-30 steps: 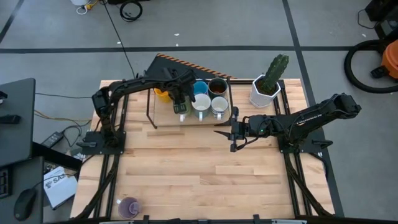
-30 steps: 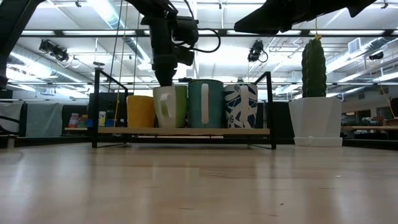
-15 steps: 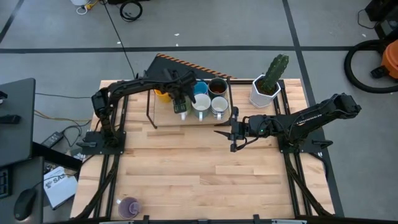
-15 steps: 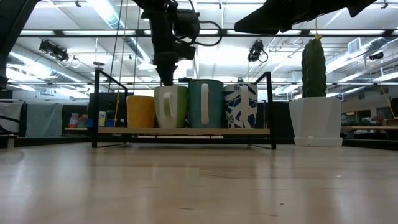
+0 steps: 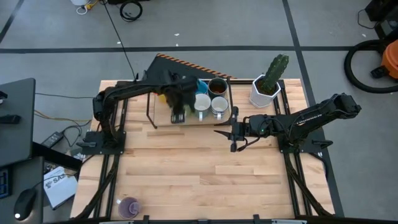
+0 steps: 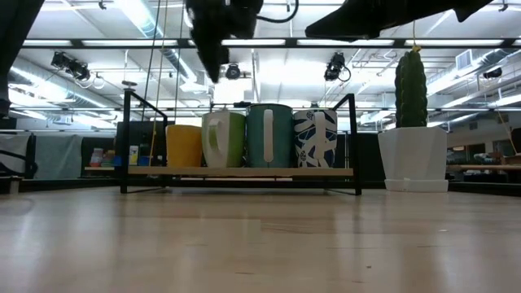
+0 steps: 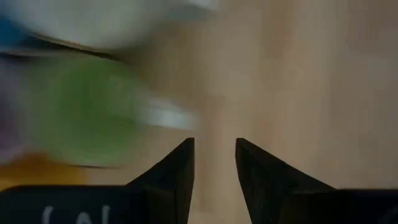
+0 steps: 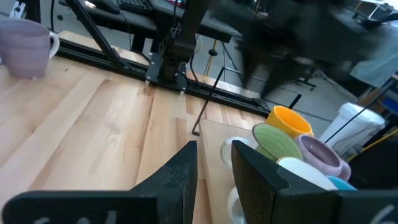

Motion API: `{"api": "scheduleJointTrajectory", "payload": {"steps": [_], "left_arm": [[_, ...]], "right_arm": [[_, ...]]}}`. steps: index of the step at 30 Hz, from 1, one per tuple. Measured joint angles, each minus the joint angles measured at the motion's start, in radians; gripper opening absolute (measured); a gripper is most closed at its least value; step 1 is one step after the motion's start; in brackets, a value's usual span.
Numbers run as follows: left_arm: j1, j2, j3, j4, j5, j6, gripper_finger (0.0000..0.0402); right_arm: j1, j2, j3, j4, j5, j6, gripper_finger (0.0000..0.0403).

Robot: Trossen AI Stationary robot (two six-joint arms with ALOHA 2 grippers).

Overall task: Place coffee mugs
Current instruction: Put the purple mug on the shelf

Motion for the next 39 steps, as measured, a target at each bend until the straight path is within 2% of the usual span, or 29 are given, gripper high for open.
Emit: {"api": "scheduleJointTrajectory", "payload": {"steps": [3,6,12,16,21,28,33,36,39], "left_arm": [[-0.076,-0.003,-0.025,-0.066,0.163,-0.051,0.0123],[-0.175,-0.007,-0.074,-0.076,0.241,-0.097,0.0123],[-0.384,-0.008,-0.169,-0.073,0.261,-0.172,0.0123],[-0.500,-0.008,-0.197,-0.071,0.257,-0.311,0.0123],[-0.630,-0.008,-0.197,-0.055,0.191,-0.504,0.0123],[-0.791,-0.008,-0.197,-0.052,0.072,-0.721,0.0123],[-0.933,-0.014,-0.198,-0.053,-0.058,-0.860,0.0123],[-1.027,-0.014,-0.198,-0.053,-0.131,-0.880,0.0123],[-1.102,-0.014,-0.198,-0.031,-0.150,-0.773,0.0123]], "right_arm": [[0.000,0.000,0.000,0.006,0.000,-0.045,0.0105],[0.000,0.000,0.000,0.007,0.000,-0.094,0.0105],[-0.006,0.000,0.000,0.047,0.000,-0.177,0.0105],[-0.026,0.000,0.000,0.066,0.000,-0.221,0.0105],[-0.079,0.000,0.000,0.084,-0.035,-0.237,0.0105],[-0.177,0.000,0.000,0.133,-0.221,-0.224,0.0105],[-0.225,0.000,0.000,0.140,-0.329,-0.146,0.0105],[-0.239,0.000,0.000,0.138,-0.347,-0.075,0.0105],[-0.241,0.000,0.000,0.123,-0.349,0.003,0.0105]]}}
